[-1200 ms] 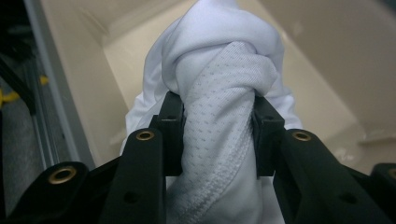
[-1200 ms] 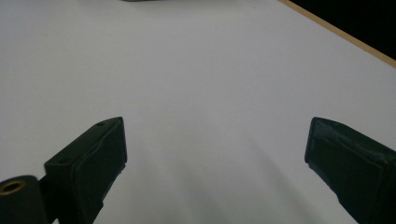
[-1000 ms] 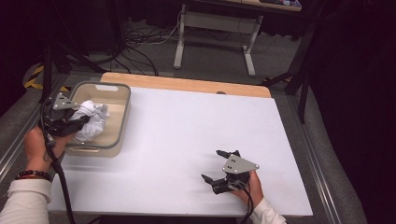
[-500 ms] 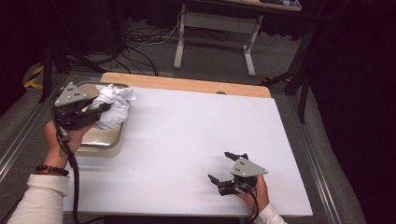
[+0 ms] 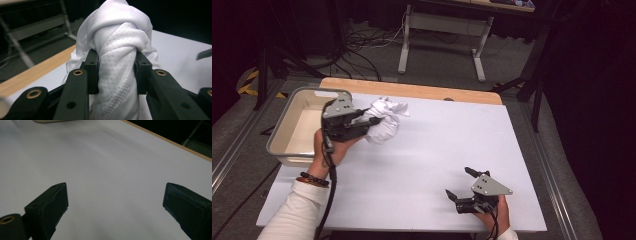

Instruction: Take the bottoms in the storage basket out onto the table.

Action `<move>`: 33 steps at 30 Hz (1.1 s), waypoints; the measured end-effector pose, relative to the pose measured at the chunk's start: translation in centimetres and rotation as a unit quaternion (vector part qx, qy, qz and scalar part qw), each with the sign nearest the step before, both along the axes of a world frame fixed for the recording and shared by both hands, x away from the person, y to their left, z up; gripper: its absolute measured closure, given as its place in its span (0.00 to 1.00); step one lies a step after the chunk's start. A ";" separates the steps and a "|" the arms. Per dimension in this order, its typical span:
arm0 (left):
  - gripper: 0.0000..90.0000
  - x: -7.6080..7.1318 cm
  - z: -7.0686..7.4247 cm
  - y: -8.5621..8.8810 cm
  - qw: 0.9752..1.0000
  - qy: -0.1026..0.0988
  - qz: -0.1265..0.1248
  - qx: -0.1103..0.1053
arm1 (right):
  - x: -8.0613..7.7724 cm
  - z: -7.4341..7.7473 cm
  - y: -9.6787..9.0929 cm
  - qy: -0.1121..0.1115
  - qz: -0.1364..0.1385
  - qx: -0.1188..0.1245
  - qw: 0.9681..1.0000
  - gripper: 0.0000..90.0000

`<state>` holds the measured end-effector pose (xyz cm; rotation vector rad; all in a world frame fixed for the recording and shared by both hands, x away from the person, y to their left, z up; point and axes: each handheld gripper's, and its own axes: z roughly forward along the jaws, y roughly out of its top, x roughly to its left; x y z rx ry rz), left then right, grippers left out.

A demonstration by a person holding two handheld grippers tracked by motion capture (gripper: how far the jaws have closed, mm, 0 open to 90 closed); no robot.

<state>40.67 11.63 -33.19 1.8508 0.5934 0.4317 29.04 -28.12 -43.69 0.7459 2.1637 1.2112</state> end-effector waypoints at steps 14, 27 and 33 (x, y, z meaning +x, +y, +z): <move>0.52 -0.4 -7.4 -8.5 0.995 0.037 -0.081 0.044 | -0.7 -0.4 -1.0 0.006 -0.024 -0.004 1.000 0.08; 0.33 -4.3 -7.9 -3.7 0.995 -0.027 -0.054 0.085 | 1.3 1.5 0.2 0.019 -0.005 0.040 0.999 0.27; 0.30 -4.1 -11.9 -3.6 0.990 0.031 -0.064 0.123 | 5.6 3.1 4.4 0.041 0.038 0.030 0.998 0.26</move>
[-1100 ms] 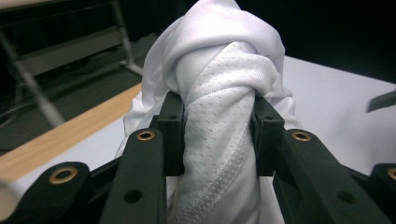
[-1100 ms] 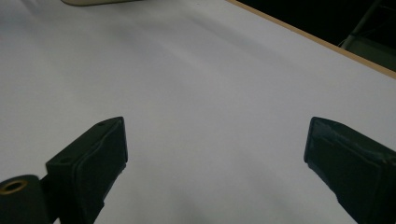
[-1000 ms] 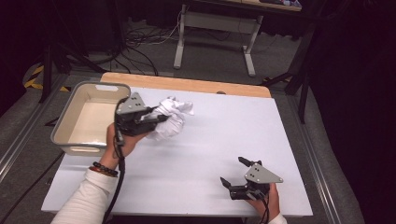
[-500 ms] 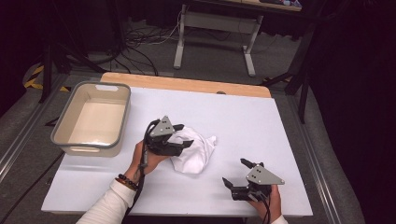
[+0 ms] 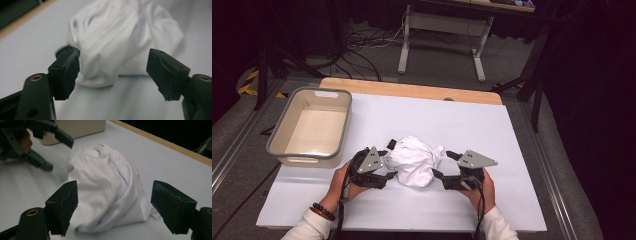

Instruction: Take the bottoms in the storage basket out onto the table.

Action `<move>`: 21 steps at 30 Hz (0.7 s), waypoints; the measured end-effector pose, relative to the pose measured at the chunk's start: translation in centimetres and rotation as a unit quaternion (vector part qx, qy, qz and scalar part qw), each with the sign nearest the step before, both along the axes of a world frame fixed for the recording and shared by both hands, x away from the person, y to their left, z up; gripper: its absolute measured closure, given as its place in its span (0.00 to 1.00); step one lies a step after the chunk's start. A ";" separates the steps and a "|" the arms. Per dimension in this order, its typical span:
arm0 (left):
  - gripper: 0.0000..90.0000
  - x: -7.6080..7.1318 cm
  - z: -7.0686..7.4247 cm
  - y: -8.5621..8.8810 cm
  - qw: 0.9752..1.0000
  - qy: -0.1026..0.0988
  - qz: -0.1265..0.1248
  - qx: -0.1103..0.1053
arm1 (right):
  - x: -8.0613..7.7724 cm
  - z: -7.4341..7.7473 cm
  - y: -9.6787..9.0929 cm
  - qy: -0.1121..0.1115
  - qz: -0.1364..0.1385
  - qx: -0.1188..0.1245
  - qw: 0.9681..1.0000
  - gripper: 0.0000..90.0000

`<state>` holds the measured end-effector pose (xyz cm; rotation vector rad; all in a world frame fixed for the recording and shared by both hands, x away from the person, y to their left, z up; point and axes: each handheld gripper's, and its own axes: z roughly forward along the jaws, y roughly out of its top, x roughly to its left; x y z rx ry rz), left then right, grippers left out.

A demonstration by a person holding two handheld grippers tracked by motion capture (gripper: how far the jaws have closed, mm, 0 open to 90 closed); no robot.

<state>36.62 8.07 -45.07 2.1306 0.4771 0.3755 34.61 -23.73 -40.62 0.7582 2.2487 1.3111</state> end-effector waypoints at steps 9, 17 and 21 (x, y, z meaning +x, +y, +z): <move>0.55 1.1 -1.3 -0.4 0.998 0.036 0.033 0.032 | 4.2 -2.7 2.4 0.063 -0.002 -0.021 0.998 0.45; 0.98 1.2 -1.2 -0.8 0.998 0.027 0.035 0.039 | 2.6 -2.2 1.6 0.049 0.022 -0.002 0.999 0.84; 0.98 0.7 -0.3 -0.3 0.999 0.008 0.036 0.016 | 1.3 -0.4 1.0 0.016 0.024 0.016 0.999 0.86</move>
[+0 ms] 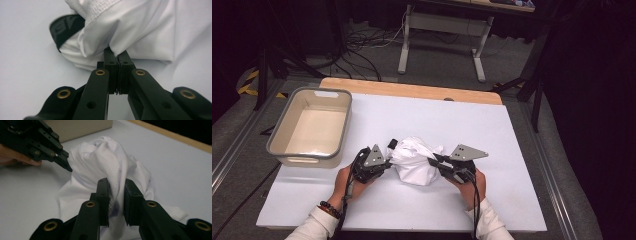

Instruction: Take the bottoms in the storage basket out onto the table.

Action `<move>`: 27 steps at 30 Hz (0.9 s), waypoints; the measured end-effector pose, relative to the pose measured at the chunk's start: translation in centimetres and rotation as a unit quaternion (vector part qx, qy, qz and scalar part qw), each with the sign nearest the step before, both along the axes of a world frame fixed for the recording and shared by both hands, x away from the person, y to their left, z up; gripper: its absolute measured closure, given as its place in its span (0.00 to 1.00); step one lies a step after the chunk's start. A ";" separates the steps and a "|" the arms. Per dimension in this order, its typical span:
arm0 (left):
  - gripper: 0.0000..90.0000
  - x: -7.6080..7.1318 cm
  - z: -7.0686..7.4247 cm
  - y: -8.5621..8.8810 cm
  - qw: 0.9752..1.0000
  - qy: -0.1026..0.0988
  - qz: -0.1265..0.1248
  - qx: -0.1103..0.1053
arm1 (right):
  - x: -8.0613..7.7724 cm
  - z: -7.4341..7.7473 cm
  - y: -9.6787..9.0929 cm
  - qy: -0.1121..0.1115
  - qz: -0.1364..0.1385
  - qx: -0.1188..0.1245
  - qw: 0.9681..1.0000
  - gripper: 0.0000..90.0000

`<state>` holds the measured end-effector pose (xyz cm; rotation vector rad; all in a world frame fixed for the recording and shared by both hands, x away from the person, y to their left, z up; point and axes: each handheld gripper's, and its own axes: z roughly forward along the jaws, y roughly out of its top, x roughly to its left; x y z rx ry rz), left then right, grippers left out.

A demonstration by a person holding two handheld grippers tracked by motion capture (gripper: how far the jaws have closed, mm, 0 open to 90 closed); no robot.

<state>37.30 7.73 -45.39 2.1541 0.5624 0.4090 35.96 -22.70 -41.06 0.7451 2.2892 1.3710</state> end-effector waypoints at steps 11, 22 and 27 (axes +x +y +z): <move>0.98 -5.0 7.4 0.6 0.991 -0.102 -0.033 -0.080 | -3.7 3.8 -2.2 -0.061 -0.009 0.050 0.997 0.87; 0.53 -4.6 5.2 -0.3 0.996 -0.064 -0.037 -0.044 | -4.0 2.6 -4.6 -0.068 -0.078 -0.007 0.995 0.89; 0.39 -4.3 3.2 -0.3 0.999 -0.027 -0.034 0.003 | -4.0 1.7 -7.0 -0.042 -0.111 0.004 0.993 0.78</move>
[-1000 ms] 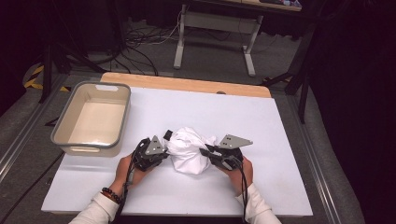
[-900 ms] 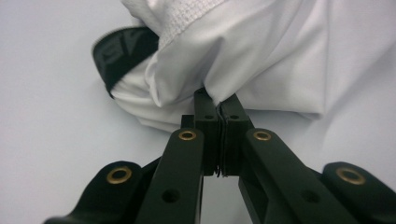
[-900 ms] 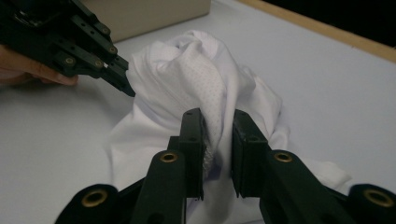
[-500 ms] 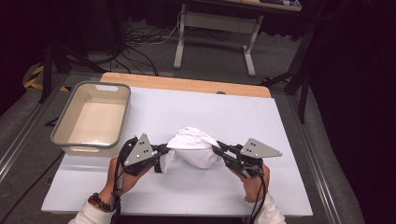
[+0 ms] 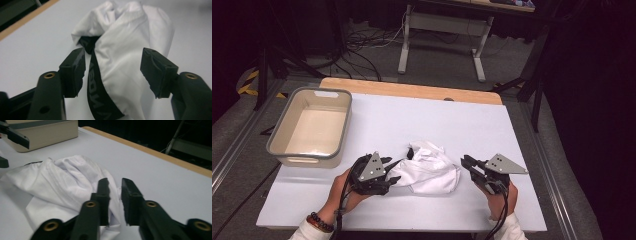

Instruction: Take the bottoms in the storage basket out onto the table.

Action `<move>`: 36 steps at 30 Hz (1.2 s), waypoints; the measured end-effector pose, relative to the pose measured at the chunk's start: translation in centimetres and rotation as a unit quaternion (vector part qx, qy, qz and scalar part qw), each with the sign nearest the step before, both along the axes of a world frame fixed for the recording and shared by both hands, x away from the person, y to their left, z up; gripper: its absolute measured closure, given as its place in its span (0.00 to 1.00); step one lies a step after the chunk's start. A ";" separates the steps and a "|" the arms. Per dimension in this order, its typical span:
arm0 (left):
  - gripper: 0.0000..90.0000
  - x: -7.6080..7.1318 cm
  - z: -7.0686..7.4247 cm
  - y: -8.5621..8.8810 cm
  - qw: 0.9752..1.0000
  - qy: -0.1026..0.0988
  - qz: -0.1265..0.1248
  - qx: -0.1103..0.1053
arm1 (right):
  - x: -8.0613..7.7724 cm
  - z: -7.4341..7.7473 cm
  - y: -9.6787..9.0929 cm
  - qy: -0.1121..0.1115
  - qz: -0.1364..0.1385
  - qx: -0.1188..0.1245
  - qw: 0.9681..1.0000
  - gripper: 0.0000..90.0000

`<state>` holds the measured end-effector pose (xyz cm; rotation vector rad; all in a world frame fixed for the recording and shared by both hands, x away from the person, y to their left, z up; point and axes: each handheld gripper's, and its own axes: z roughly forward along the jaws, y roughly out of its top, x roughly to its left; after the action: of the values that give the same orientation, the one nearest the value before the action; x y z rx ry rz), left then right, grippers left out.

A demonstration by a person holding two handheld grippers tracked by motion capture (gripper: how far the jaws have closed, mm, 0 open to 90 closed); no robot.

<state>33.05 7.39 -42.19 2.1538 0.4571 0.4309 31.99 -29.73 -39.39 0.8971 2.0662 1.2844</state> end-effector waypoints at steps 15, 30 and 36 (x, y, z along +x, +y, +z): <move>0.38 2.4 -4.3 0.8 0.995 0.088 0.014 0.046 | 1.6 -2.6 3.0 0.034 0.009 -0.020 0.999 0.30; 0.87 2.5 -3.6 1.5 0.996 0.066 0.027 0.045 | 4.8 -5.2 2.5 0.120 0.024 -0.042 0.992 0.91; 0.87 1.1 -0.1 2.9 0.998 0.008 0.053 -0.032 | 3.3 -3.0 0.9 0.059 0.004 -0.010 0.998 0.93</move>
<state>34.13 10.30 -42.28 2.0782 0.5881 0.4518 35.27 -28.85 -42.43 0.9794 2.1706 1.2394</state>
